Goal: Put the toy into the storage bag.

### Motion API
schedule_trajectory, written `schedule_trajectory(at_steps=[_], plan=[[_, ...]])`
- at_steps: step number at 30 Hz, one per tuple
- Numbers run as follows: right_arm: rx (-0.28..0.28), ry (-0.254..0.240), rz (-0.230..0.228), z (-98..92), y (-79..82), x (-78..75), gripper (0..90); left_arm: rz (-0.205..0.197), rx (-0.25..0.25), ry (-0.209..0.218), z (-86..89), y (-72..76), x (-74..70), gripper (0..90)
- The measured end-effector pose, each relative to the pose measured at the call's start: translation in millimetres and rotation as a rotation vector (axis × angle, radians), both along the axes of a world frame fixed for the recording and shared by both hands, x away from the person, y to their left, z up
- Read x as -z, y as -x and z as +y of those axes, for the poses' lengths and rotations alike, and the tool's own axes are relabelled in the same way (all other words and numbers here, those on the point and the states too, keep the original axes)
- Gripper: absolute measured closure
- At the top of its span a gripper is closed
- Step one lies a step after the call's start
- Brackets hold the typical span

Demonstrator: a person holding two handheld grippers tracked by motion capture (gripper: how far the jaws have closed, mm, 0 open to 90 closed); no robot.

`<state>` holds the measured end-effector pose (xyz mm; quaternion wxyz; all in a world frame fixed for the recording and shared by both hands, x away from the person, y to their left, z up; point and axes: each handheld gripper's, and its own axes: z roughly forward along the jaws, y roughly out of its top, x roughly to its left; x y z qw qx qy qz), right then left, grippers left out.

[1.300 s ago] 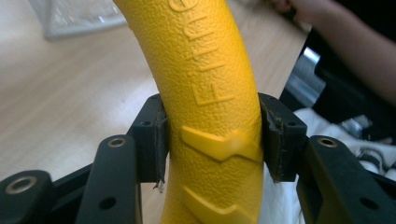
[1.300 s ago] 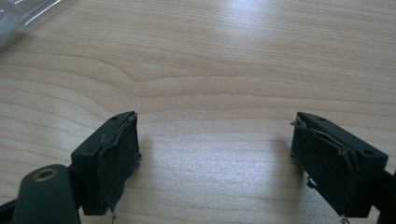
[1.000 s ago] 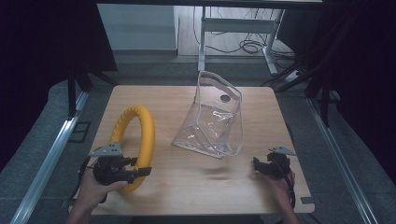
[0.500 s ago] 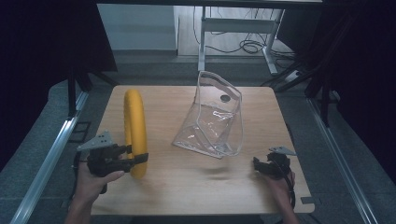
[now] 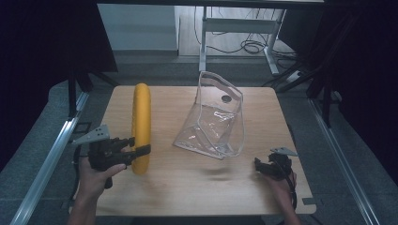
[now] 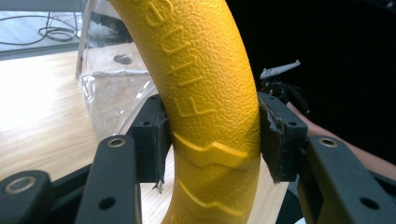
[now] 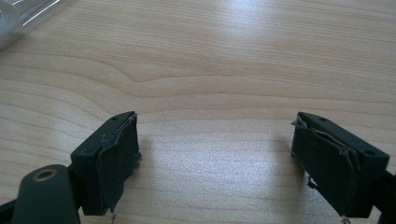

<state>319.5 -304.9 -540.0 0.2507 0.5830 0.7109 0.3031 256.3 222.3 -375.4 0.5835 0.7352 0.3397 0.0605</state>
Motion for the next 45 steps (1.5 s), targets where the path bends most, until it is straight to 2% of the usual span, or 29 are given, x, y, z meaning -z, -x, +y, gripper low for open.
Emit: schedule_trajectory(at_steps=[9,19,24,26,32,35,42,45], plan=[[0.001,0.0,0.0,-0.2,0.0,0.0,15.4,-0.031,-0.027,0.038,1.1,-0.6,-8.6,48.8],[0.004,0.001,0.001,-0.5,0.0,-0.2,15.4,-0.045,-0.027,0.131,-1.5,-5.8,-19.2,48.8],[0.004,0.002,0.001,-0.5,0.0,-0.2,15.4,-0.058,-0.028,0.157,-4.3,-8.8,-25.3,48.7],[0.004,0.003,0.001,-0.5,0.0,-0.2,15.4,-0.059,-0.027,0.185,-6.9,-12.1,-28.7,48.7],[0.005,0.002,0.003,-0.5,0.1,-0.3,15.4,-0.06,-0.022,0.213,-14.3,-19.4,-32.4,48.7],[0.006,-0.001,0.001,-0.5,0.0,-0.2,15.4,-0.061,-0.026,0.211,-17.5,-21.8,-34.1,48.7],[0.011,-0.002,0.001,-0.4,-0.2,-0.2,15.5,-0.089,-0.046,0.223,-30.7,-31.2,-41.2,48.7],[0.009,0.002,-0.001,-0.7,-0.4,0.0,15.5,-0.101,-0.058,0.247,-39.4,-36.2,-45.4,48.7]])
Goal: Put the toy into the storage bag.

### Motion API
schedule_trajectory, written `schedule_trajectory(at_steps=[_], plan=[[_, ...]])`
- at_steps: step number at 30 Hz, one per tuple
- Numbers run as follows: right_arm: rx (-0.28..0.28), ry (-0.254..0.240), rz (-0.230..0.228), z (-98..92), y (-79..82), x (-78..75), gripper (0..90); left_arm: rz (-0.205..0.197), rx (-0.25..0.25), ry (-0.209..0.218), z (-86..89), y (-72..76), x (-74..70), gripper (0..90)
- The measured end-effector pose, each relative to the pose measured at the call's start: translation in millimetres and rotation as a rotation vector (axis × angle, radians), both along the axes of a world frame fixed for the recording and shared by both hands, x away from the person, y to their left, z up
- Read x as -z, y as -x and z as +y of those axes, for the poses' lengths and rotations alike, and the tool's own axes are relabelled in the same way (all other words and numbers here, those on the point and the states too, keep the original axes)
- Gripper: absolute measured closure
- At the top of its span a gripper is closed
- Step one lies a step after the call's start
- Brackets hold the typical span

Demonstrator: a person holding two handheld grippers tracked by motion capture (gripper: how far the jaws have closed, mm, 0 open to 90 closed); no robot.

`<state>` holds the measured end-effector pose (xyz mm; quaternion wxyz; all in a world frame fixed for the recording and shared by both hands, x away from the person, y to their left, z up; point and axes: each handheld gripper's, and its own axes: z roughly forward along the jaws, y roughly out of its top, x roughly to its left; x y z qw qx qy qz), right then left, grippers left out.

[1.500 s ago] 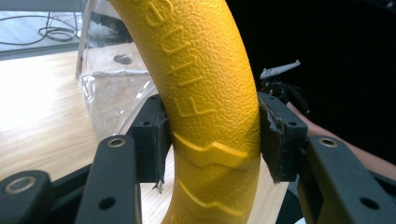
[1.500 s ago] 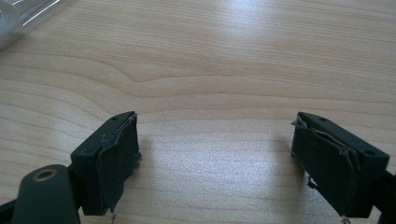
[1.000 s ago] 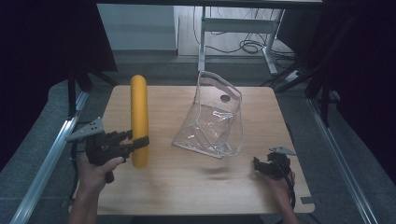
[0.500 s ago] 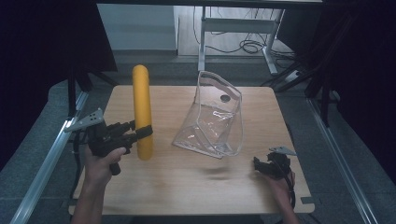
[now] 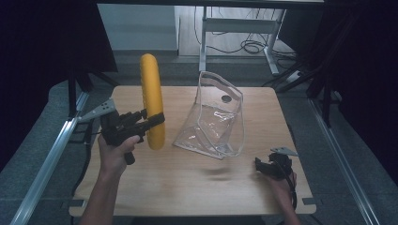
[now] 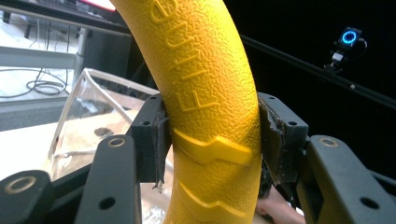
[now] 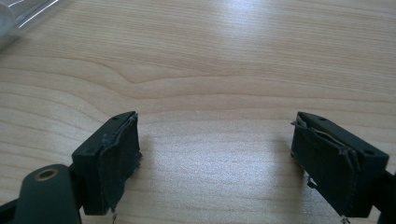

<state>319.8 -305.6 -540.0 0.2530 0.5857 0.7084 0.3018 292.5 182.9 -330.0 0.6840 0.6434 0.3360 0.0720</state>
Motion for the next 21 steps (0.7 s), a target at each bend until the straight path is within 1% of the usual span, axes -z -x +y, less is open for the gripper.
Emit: schedule_trajectory(at_steps=[1,6,7,14,17,21], plan=[[0.0,0.001,-0.001,0.0,-0.1,0.1,15.5,-0.004,-0.003,0.006,-2.4,-0.9,-0.7,48.7],[-0.002,0.004,-0.002,-0.3,-0.2,0.2,15.5,-0.027,-0.013,0.002,-15.3,-4.3,-6.1,48.7],[-0.002,0.004,-0.002,-0.3,-0.2,0.2,15.5,-0.027,-0.013,0.002,-15.3,-4.3,-6.1,48.7],[0.001,0.003,-0.001,-0.2,-0.4,0.1,15.5,-0.052,0.003,0.011,-33.5,-11.7,-17.1,48.7],[0.0,0.004,-0.003,-0.3,-0.4,0.2,15.5,-0.064,-0.005,0.005,-40.1,-14.2,-20.9,48.7],[0.001,0.003,-0.002,-0.3,-0.4,0.1,15.5,-0.07,0.002,-0.002,-46.2,-16.7,-25.9,48.7]])
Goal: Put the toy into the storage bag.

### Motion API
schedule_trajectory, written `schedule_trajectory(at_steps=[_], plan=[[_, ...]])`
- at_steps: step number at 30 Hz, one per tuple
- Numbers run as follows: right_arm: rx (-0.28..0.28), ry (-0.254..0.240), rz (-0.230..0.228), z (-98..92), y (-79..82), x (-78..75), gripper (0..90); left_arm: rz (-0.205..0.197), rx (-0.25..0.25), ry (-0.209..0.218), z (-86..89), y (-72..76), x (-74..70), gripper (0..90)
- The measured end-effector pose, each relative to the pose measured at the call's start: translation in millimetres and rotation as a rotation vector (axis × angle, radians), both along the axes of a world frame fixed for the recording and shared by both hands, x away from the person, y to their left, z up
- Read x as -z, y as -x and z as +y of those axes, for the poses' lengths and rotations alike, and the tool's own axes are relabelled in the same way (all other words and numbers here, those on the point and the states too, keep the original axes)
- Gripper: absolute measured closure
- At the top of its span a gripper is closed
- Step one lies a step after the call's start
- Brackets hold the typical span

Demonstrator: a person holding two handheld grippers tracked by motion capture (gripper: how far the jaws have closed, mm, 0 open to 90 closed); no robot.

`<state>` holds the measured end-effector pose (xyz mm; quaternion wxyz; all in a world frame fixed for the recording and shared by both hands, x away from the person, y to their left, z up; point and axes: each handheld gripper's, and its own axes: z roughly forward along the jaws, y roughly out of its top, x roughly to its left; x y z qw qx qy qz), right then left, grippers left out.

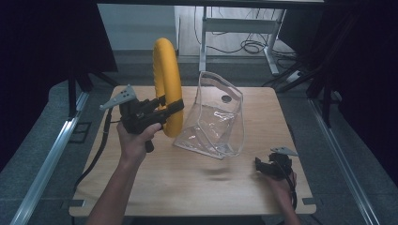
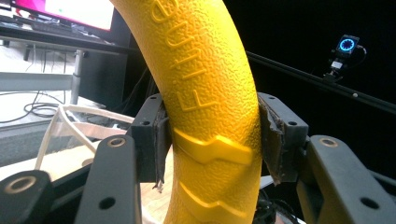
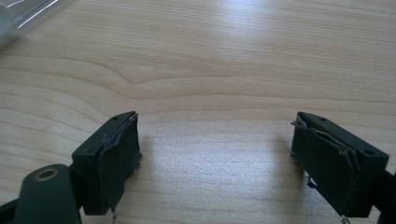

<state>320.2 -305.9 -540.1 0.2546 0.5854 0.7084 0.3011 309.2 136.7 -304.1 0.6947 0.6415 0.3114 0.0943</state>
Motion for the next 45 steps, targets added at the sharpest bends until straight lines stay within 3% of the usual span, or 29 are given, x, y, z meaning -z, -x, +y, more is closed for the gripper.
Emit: schedule_trajectory(at_steps=[10,19,27,36,45], plan=[[0.001,-0.003,0.003,0.0,0.0,-0.4,15.5,-0.01,0.02,-0.013,-13.5,-4.5,-11.1,48.7],[0.0,-0.002,0.003,-0.1,0.1,-0.4,15.5,0.005,0.032,-0.008,-19.9,-9.2,-11.9,48.7],[0.0,-0.002,0.003,-0.1,0.0,-0.4,15.5,-0.017,0.038,-0.008,-27.3,-8.8,-20.8,48.7],[-0.001,-0.002,0.003,-0.1,0.0,-0.3,15.5,-0.009,0.063,0.004,-35.7,-10.8,-24.4,48.7],[0.002,-0.002,0.001,0.1,-0.1,-0.2,15.6,-0.027,0.072,0.002,-45.9,-10.4,-32.8,48.8]])
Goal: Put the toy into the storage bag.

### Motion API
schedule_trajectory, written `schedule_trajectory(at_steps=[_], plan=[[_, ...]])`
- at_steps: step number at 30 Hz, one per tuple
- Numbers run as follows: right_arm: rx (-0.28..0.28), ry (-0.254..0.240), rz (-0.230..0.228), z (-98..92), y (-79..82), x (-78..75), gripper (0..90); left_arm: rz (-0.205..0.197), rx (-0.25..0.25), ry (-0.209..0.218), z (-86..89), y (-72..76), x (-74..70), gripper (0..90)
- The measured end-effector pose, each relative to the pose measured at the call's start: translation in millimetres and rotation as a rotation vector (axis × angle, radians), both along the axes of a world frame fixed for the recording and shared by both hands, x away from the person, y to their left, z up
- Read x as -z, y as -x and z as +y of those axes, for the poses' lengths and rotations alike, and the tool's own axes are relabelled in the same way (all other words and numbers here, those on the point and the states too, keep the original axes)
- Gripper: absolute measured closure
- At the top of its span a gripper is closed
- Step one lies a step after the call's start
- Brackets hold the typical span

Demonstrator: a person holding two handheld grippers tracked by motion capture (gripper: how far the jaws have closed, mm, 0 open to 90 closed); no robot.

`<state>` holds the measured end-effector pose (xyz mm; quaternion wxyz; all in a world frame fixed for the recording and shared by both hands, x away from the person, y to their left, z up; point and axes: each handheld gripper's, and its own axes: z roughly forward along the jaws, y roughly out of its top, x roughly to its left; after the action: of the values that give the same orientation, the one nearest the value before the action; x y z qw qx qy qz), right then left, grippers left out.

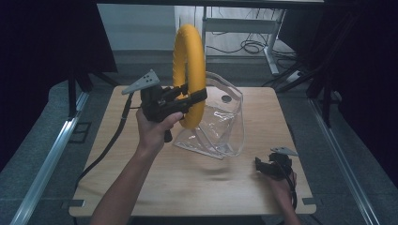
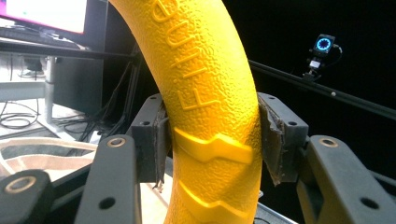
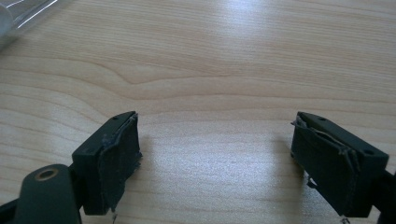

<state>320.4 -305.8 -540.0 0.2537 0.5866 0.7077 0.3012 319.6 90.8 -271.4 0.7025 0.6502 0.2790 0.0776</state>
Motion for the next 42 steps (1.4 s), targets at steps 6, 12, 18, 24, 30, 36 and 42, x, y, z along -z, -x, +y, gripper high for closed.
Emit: schedule_trajectory(at_steps=[6,12,18,24,30,36,42], plan=[[0.001,0.0,0.0,0.0,-0.2,0.0,15.7,-0.001,0.009,-0.007,-7.9,-2.4,-2.6,48.8],[0.001,0.0,0.001,-0.1,-0.3,0.0,15.7,0.0,0.016,-0.011,-14.6,-4.6,-4.2,48.7],[0.001,0.001,-0.001,-0.3,-0.6,0.0,15.8,-0.008,0.033,-0.004,-24.2,-3.7,-8.6,48.7],[0.003,-0.001,0.0,-0.1,-0.5,-0.1,15.8,-0.013,0.043,-0.014,-31.4,-2.5,-12.3,48.7],[0.003,0.0,-0.002,-0.2,-0.6,0.1,15.8,-0.018,0.059,-0.017,-42.8,-4.0,-13.6,48.7],[0.002,0.001,-0.002,-0.2,-0.6,0.1,15.8,-0.006,0.081,-0.016,-55.1,-7.3,-12.4,48.8],[0.002,0.001,-0.003,-0.2,-0.7,0.1,15.8,0.003,0.101,-0.024,-66.8,-10.2,-11.2,48.7]])
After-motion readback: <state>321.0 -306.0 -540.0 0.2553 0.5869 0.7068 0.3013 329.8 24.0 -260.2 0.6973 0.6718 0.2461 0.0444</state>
